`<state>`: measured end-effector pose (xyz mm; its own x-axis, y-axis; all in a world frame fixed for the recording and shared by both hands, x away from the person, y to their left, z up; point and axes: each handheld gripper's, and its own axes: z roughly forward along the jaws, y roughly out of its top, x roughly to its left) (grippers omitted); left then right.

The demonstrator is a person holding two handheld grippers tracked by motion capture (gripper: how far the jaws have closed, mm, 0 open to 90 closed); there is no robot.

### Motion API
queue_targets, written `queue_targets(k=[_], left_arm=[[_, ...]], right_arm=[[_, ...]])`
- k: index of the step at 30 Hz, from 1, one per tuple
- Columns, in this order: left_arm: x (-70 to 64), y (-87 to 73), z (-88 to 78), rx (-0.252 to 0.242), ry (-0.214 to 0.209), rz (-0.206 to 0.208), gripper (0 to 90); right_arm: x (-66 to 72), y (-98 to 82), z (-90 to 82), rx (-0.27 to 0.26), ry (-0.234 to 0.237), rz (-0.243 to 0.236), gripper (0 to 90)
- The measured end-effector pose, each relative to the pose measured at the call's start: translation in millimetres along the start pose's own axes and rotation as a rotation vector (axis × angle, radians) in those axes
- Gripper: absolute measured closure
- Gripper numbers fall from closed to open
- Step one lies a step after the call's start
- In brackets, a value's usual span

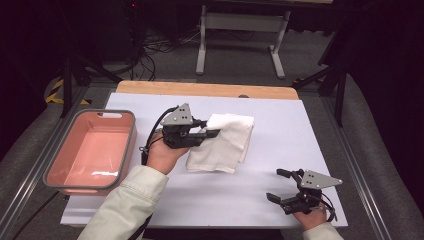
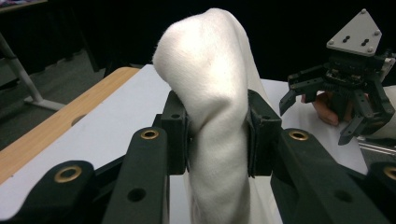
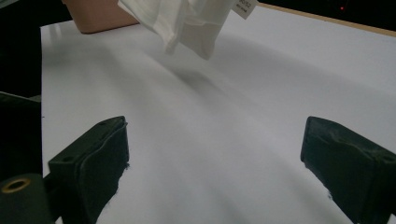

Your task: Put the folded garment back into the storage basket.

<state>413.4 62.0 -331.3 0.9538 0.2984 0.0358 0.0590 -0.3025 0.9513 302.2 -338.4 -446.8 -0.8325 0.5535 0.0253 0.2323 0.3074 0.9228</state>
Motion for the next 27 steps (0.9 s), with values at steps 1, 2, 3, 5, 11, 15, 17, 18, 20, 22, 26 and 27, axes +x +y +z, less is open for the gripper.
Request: queue_targets(k=[1, 2, 3, 5, 11, 15, 17, 18, 20, 22, 26, 27], left_arm=[[0.2, 0.2, -2.5, -0.002, 0.002, 0.0, 67.0], [0.5, 0.3, -4.9, -0.005, 0.004, 0.0, 66.9], [1.0, 0.4, -7.6, -0.006, 0.007, 0.002, 66.9], [2.6, 0.8, -13.6, -0.006, 0.016, 0.01, 66.9], [6.1, -0.2, -29.8, -0.01, 0.039, 0.004, 66.9], [8.6, -0.7, -40.4, -0.009, 0.061, 0.013, 66.9], [8.7, -1.1, -45.6, -0.011, 0.066, 0.002, 66.9], [9.4, -1.0, -48.5, -0.009, 0.072, 0.008, 66.9], [9.2, -1.2, -53.9, -0.01, 0.081, 0.004, 66.9], [9.5, -1.5, -58.2, -0.008, 0.088, 0.006, 66.9], [10.5, -2.9, -71.6, -0.005, 0.111, 0.004, 66.9], [10.5, -2.9, -71.6, -0.005, 0.111, 0.004, 66.9]], right_arm=[[0.1, 0.0, 0.0, 0.001, 0.0, 0.001, 8.5], [0.2, 0.0, 0.0, 0.003, 0.001, 0.001, 8.5], [0.2, 0.0, 0.0, 0.003, 0.0, 0.0, 8.5], [0.4, 0.0, 0.1, 0.004, -0.001, 0.0, 8.5], [0.9, 0.1, 0.4, 0.005, -0.002, 0.001, 8.5], [1.1, 0.1, 0.4, 0.005, -0.002, 0.0, 8.5], [1.1, 0.2, 0.5, 0.006, -0.003, -0.002, 8.5], [1.1, 0.1, 0.5, 0.005, -0.003, -0.003, 8.5], [1.1, 0.2, 0.3, 0.005, -0.004, -0.001, 8.5], [1.1, 0.2, 0.3, 0.005, -0.004, -0.002, 8.5], [1.1, 0.1, 0.5, 0.006, -0.004, -0.003, 8.5], [1.1, 0.1, 0.5, 0.006, -0.004, -0.003, 8.5]])
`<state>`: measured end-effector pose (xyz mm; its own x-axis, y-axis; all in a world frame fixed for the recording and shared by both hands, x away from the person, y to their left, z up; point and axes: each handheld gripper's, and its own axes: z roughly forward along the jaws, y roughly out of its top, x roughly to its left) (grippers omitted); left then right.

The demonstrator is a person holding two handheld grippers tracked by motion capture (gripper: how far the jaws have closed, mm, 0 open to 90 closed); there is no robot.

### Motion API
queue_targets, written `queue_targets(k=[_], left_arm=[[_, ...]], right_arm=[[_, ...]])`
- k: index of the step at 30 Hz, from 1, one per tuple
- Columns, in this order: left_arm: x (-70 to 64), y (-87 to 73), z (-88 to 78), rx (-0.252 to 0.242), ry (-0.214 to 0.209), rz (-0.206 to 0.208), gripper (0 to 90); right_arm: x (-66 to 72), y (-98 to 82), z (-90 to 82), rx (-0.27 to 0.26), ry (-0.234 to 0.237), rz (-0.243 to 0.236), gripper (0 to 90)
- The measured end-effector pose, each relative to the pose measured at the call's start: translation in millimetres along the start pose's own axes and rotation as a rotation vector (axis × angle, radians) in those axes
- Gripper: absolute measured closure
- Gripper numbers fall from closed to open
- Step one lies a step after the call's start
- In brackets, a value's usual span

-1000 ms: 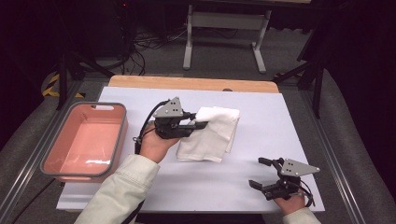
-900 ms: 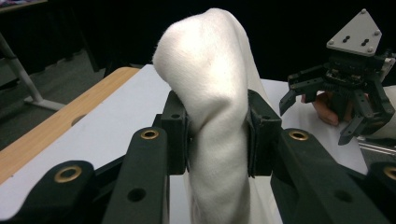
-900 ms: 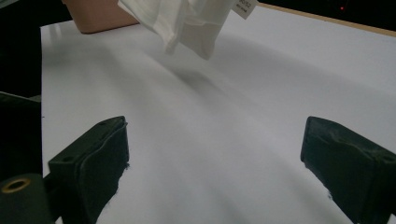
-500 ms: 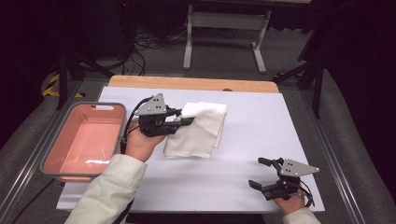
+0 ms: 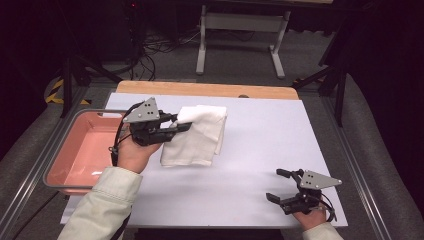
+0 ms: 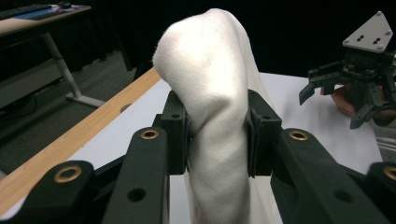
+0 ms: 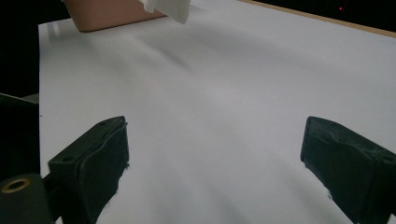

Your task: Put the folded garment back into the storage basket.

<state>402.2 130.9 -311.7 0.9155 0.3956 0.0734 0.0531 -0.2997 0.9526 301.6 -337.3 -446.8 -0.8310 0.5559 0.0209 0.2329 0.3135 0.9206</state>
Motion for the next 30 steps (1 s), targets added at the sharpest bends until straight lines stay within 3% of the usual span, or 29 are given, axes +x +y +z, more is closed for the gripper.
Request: queue_targets(k=[30], left_arm=[[13.1, -14.2, -75.3, 0.022, 0.154, -0.01, 66.9]], right_arm=[[0.3, -0.2, 1.4, 0.003, -0.002, -0.002, 8.5]])
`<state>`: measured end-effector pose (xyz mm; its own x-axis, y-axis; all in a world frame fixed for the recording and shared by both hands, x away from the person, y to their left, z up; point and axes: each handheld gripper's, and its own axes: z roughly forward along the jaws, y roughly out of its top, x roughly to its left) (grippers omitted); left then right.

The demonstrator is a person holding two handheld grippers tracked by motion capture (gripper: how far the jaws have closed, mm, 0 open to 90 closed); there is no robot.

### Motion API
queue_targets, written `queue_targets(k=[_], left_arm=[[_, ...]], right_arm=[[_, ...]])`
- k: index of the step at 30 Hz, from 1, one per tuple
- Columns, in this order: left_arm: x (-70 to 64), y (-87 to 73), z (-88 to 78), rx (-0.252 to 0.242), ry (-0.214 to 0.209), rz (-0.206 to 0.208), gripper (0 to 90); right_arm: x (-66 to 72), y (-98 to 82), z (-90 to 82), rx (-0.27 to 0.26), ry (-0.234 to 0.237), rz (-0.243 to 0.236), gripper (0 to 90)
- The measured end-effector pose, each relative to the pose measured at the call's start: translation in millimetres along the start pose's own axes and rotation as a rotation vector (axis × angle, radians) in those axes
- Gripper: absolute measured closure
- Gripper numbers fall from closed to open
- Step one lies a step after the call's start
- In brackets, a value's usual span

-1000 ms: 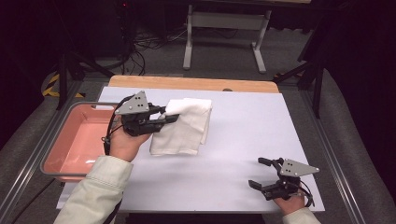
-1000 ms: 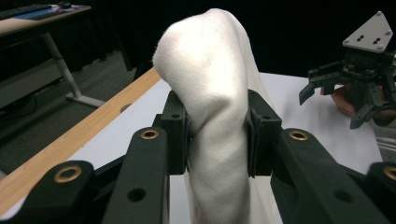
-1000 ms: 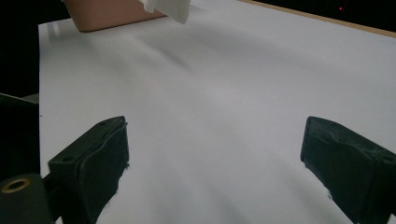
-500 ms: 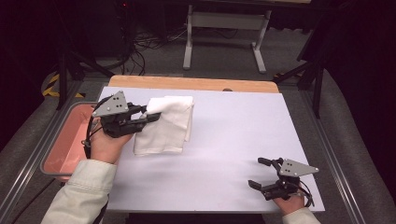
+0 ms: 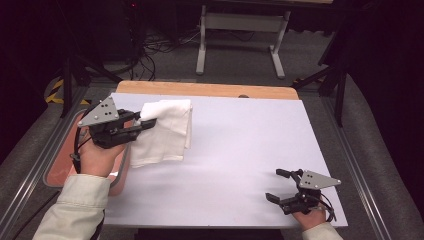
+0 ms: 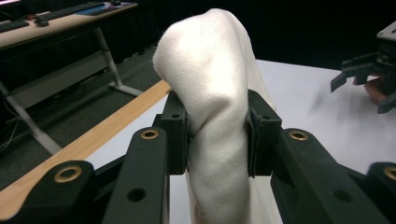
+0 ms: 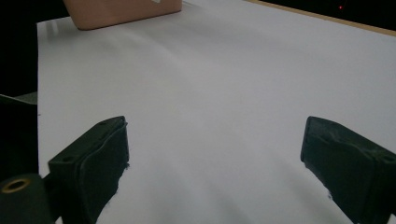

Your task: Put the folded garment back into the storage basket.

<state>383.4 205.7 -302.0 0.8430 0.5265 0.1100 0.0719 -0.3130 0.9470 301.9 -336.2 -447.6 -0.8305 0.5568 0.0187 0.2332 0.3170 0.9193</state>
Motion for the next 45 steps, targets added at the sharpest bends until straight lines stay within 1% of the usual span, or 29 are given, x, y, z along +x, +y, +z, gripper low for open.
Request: queue_targets(k=[3, 5, 8, 11, 13, 16, 17, 21, 23, 24, 26, 33, 35, 37, 41, 45], left_arm=[[2.2, -1.2, -7.7, 0.008, 0.021, 0.006, 66.9], [2.8, -1.8, -9.9, 0.004, 0.026, 0.002, 66.9], [5.9, -4.3, -20.0, 0.004, 0.048, -0.005, 66.9], [7.3, -5.5, -24.3, 0.01, 0.059, -0.006, 66.9], [9.1, -7.3, -30.2, 0.023, 0.072, -0.006, 66.9], [10.8, -8.5, -34.5, 0.025, 0.083, -0.005, 66.9], [11.6, -9.5, -39.5, 0.024, 0.095, -0.01, 66.9], [12.4, -10.8, -45.1, 0.028, 0.106, -0.011, 66.9], [13.9, -12.8, -50.5, 0.036, 0.118, -0.01, 66.9], [14.6, -13.0, -51.8, 0.038, 0.12, -0.004, 66.9], [14.6, -13.8, -54.9, 0.039, 0.127, -0.013, 66.9], [16.1, -15.0, -67.3, 0.045, 0.152, -0.006, 66.9], [16.1, -16.3, -68.9, 0.061, 0.155, -0.008, 66.9], [15.8, -17.4, -71.8, 0.075, 0.168, -0.002, 66.9], [17.8, -21.2, -80.8, 0.068, 0.184, -0.011, 66.9], [18.8, -24.7, -88.2, 0.077, 0.196, -0.02, 66.9]], right_arm=[[0.1, -0.1, 0.3, 0.001, -0.001, 0.0, 8.5], [0.2, -0.1, 0.4, 0.001, -0.001, 0.0, 8.5], [0.2, -0.1, 0.8, 0.004, -0.002, 0.001, 8.4], [0.3, -0.1, 1.0, 0.007, -0.003, 0.001, 8.5], [0.3, -0.2, 1.1, 0.009, -0.003, 0.001, 8.5], [0.3, -0.3, 1.5, 0.008, -0.005, 0.0, 8.5], [0.3, -0.3, 1.7, 0.009, -0.007, -0.001, 8.5], [0.5, -0.3, 1.9, 0.012, -0.007, 0.0, 8.5], [0.3, -0.3, 1.9, 0.011, -0.008, -0.001, 8.5], [0.4, -0.3, 1.9, 0.011, -0.009, 0.0, 8.4], [0.5, -0.3, 1.9, 0.012, -0.009, -0.001, 8.5], [0.6, -0.4, 2.2, 0.013, -0.009, -0.002, 8.4], [0.5, -0.4, 2.2, 0.013, -0.01, -0.003, 8.5], [0.6, -0.4, 2.3, 0.013, -0.01, -0.003, 8.5], [0.7, -0.5, 2.2, 0.015, -0.011, -0.001, 8.5], [0.9, -0.4, 2.3, 0.017, -0.012, -0.001, 8.5]])
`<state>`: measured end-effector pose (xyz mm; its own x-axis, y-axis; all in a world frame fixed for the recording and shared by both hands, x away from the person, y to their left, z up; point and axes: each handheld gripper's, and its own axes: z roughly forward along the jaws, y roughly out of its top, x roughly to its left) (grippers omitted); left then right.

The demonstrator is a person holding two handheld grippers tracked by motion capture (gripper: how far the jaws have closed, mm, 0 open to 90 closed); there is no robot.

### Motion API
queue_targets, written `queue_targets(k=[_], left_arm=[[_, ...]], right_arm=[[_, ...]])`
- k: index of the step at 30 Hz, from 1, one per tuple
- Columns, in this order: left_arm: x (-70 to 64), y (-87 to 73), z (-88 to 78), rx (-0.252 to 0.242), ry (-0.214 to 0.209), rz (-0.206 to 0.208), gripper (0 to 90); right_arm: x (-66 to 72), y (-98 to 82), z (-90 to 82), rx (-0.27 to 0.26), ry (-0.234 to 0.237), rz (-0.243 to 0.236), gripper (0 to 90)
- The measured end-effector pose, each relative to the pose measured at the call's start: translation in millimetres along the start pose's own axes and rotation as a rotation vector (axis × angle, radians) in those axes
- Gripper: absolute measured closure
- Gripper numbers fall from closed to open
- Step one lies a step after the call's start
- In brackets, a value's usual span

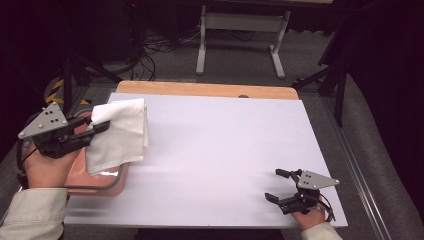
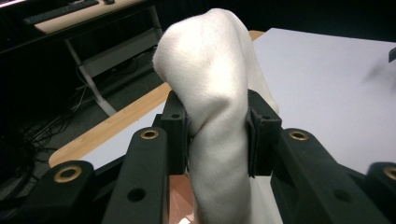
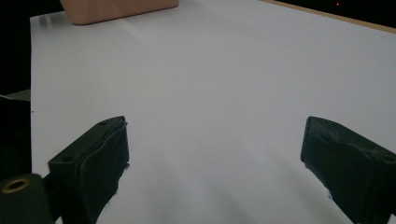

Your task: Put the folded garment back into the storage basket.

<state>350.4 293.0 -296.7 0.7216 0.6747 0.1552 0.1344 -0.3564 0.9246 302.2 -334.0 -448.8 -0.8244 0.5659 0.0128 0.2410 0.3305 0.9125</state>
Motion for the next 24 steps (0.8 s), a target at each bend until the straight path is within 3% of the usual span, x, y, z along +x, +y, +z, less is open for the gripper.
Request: queue_targets(k=[24], left_arm=[[21.7, -13.4, -37.4, 0.052, 0.057, -0.02, 66.6]], right_arm=[[0.3, -0.1, 1.4, 0.003, -0.006, -0.007, 8.4]])
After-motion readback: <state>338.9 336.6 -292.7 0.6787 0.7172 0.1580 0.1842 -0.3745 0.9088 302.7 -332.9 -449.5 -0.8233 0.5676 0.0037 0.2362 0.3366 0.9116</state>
